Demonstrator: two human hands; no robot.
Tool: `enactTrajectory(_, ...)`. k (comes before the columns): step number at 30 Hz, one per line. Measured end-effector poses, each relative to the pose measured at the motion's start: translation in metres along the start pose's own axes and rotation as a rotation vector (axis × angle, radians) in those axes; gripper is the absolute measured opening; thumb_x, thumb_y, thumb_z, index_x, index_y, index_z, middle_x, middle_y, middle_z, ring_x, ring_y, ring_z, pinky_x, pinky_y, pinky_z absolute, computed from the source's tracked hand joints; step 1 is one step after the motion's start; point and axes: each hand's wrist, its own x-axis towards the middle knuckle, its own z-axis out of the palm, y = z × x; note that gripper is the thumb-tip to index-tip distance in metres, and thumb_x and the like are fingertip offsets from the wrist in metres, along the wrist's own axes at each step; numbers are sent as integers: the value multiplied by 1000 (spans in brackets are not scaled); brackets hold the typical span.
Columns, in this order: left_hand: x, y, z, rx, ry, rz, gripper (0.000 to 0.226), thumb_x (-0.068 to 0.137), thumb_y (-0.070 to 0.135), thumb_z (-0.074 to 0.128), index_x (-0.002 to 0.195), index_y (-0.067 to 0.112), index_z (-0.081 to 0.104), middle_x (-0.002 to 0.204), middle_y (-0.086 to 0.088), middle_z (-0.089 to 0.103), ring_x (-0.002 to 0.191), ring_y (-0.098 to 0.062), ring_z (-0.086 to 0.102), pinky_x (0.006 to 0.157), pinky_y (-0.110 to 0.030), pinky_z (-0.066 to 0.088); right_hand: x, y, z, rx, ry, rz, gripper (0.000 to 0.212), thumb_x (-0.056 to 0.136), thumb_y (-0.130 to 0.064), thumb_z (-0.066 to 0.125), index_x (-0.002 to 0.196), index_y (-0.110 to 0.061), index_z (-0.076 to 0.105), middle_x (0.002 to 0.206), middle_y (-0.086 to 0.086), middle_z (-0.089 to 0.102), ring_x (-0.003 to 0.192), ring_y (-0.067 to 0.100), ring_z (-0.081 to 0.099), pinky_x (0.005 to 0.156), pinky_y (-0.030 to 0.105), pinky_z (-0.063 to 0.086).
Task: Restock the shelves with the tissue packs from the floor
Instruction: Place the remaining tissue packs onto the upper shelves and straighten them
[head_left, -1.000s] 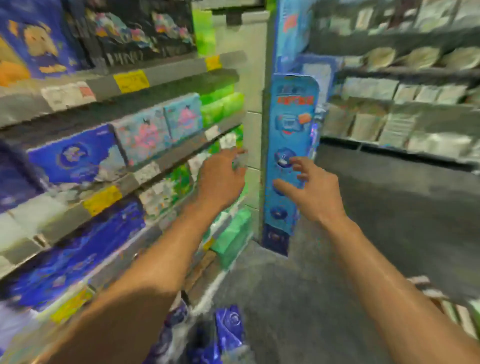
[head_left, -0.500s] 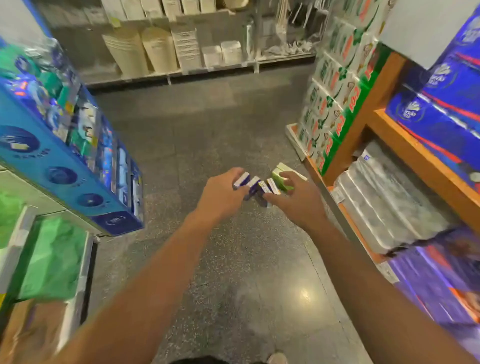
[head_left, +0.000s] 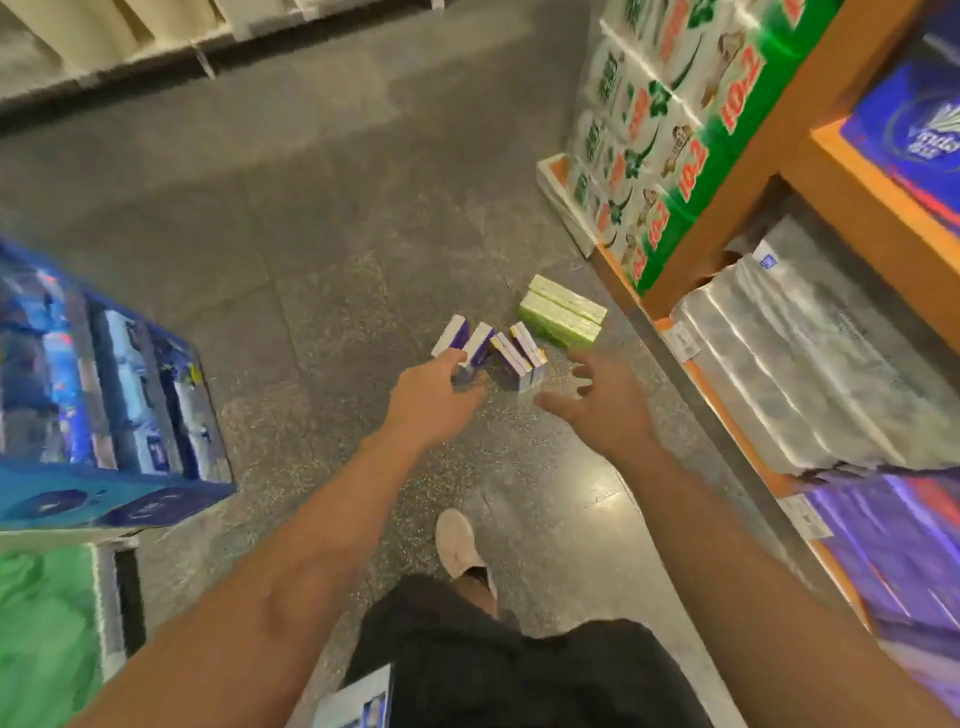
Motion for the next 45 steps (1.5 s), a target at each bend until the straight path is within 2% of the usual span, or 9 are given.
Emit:
enactTrajectory(15,306,-60,66,31,-123,-251,50,87,44,66,132,27,51,117,4,64,99,-12,57,86,-26,42,302,66,132,-30,-258,191,59,78,-39,79,129,-18,57,118,4,66,102,23,65,90,40,54)
enactTrajectory(21,445,-147,158,130,-141,-276,40,85,40,66,121,25,59,112,-4,65,102,-25,62,83,-32,47,424,130,244,-187,-352,161,54,79,-27,77,127,-26,53,102,4,71,89,25,67,80,41,57)
enactTrajectory(25,528,-226,223,217,-188,-283,54,84,35,65,135,27,49,125,-14,53,109,-34,57,90,-37,47,492,182,341,-291,-403,129,67,80,-14,70,139,-27,43,103,9,67,94,29,65,80,40,56)
enactTrajectory(28,577,-288,259,291,-185,-295,67,82,30,65,142,32,37,138,-17,38,117,-40,51,98,-44,46,523,218,409,-358,-348,102,70,77,-2,62,141,-24,43,120,17,55,103,35,57,84,37,50)
enactTrajectory(31,611,-336,281,273,-178,-322,89,81,27,70,149,45,15,149,-19,28,123,-42,47,97,-46,45,539,250,461,-586,-211,-176,73,69,4,65,137,-20,52,145,23,40,130,43,42,105,51,35)
enactTrajectory(34,627,-369,297,150,-193,-294,107,74,39,78,150,46,2,142,-14,47,122,-35,52,96,-45,47,556,269,490,-774,-333,-259,70,77,-3,66,141,-26,46,162,11,14,149,34,9,117,58,7)
enactTrajectory(38,621,-378,299,88,-147,-185,68,81,30,70,141,30,38,111,-9,68,99,-33,63,78,-36,50,565,266,502,-821,-323,-255,58,86,-11,61,138,-31,46,164,-1,10,151,29,-3,116,63,1)
enactTrajectory(41,617,-381,267,125,-91,-198,55,86,30,65,136,28,45,109,-14,69,100,-37,62,84,-41,50,567,246,494,-821,-301,-236,60,89,-10,56,142,-35,41,162,-3,17,151,28,-1,115,65,0)
enactTrajectory(45,595,-371,185,-125,-67,-247,53,81,29,67,131,34,51,111,-2,70,99,-26,65,88,-39,53,548,194,469,-774,-228,-401,71,70,-5,78,132,-27,53,144,4,49,143,31,32,113,69,14)
